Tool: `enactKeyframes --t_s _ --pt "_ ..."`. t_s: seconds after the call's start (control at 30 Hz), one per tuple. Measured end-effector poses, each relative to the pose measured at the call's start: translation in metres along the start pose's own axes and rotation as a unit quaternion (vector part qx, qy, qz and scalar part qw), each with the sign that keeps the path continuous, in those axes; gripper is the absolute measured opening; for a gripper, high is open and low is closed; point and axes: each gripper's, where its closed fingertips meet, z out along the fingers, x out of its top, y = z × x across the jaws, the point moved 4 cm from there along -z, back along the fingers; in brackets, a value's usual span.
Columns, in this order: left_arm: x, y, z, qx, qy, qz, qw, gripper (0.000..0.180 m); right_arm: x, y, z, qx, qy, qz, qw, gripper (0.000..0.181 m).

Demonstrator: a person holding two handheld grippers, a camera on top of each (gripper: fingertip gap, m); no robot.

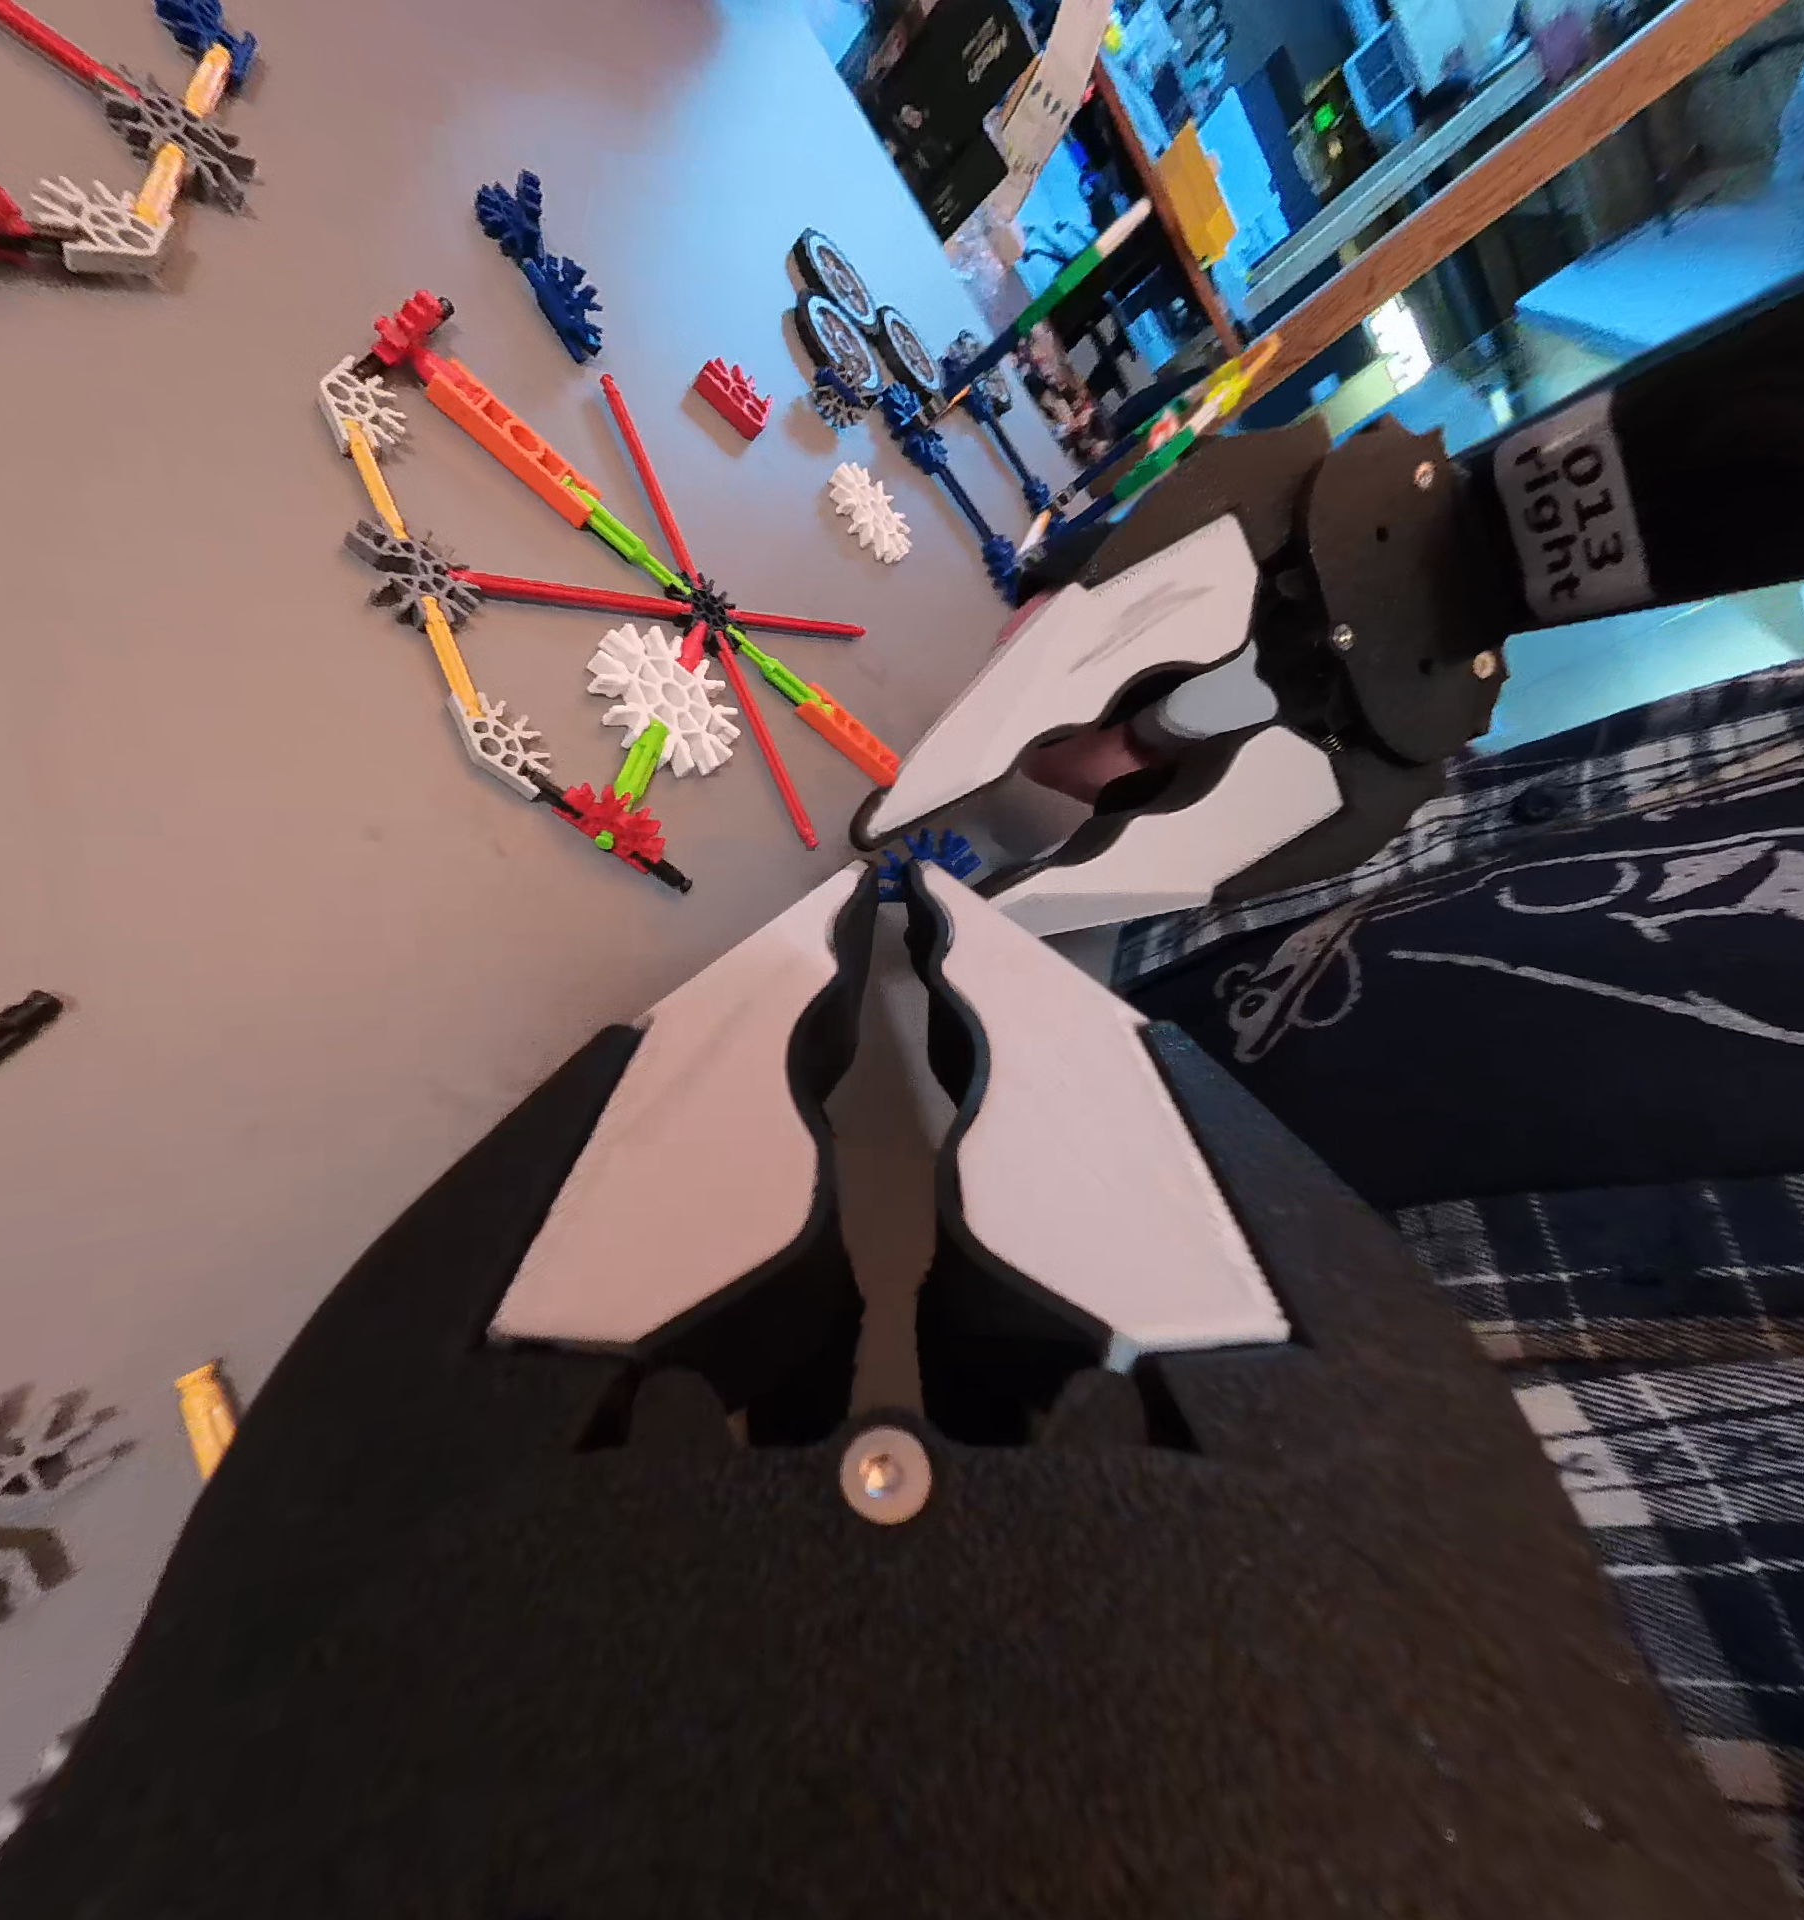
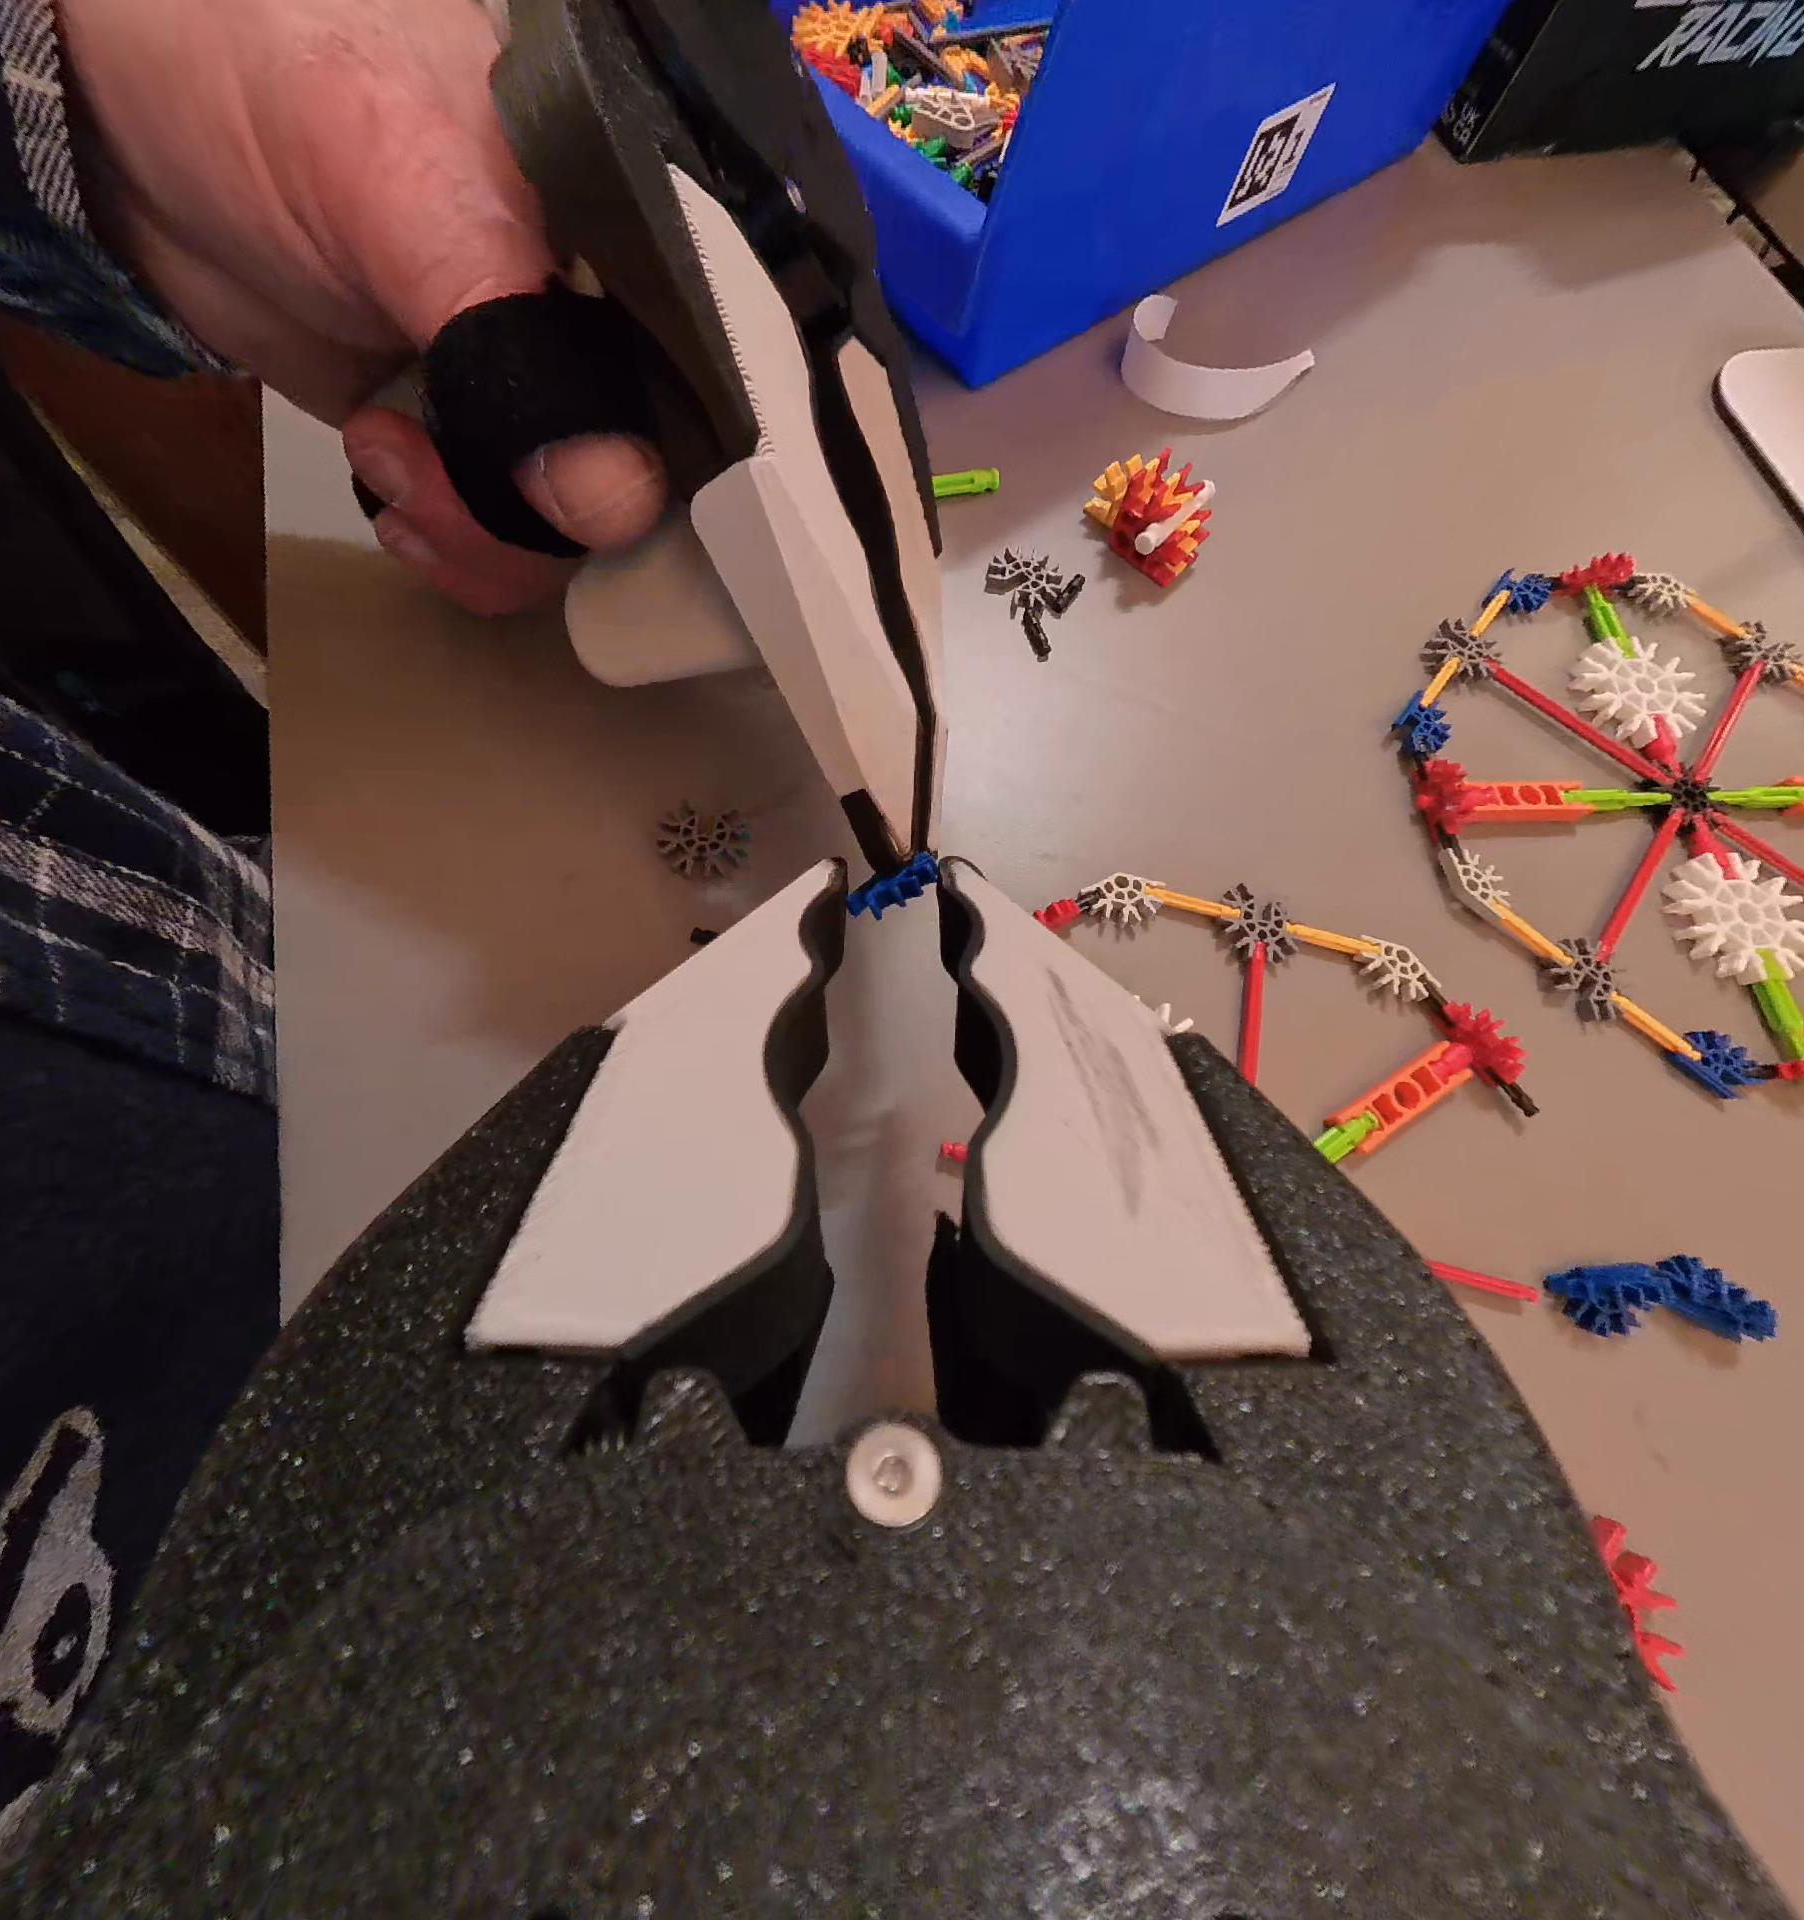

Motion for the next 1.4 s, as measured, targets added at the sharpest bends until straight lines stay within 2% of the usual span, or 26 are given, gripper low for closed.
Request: enactKeyframes --t_s 0.2,0.37,0.53,0.6,0.7,1.07,1.27,1.4 --pt "0.002 0.003 0.001 -0.052 0.03 -0.049 0.997 0.0 0.004 0.002 -0.006 -0.013 0.022 -0.004 1.0 0.008" --pt "0.002 -0.001 0.003 -0.029 0.034 -0.043 0.998 0.0 -0.004 0.001 -0.007 -0.009 0.013 0.009 1.0 0.0" --pt "0.0 -0.004 0.0 0.031 0.007 -0.003 1.0 0.0 -0.012 -0.002 -0.01 0.004 -0.017 0.013 1.0 0.0" --pt "-0.002 -0.003 -0.003 0.049 -0.008 0.012 0.999 0.0 -0.022 0.0 -0.013 0.008 -0.044 0.023 0.999 0.013" --pt "-0.01 -0.005 -0.003 0.077 -0.029 0.026 0.996 0.0 -0.037 0.001 -0.023 0.019 -0.067 0.031 0.997 0.019" --pt "-0.032 0.005 0.005 0.112 -0.068 0.058 0.99 0.0 -0.085 -0.017 -0.079 0.06 -0.104 0.073 0.99 0.019" --pt "-0.034 0.011 0.018 0.104 -0.075 0.064 0.99 0.0 -0.104 -0.026 -0.096 0.068 -0.109 0.065 0.989 0.024" --pt "-0.032 0.013 0.024 0.116 -0.09 0.084 0.986 0.0 -0.106 -0.038 -0.083 0.071 -0.12 0.028 0.99 0.024"
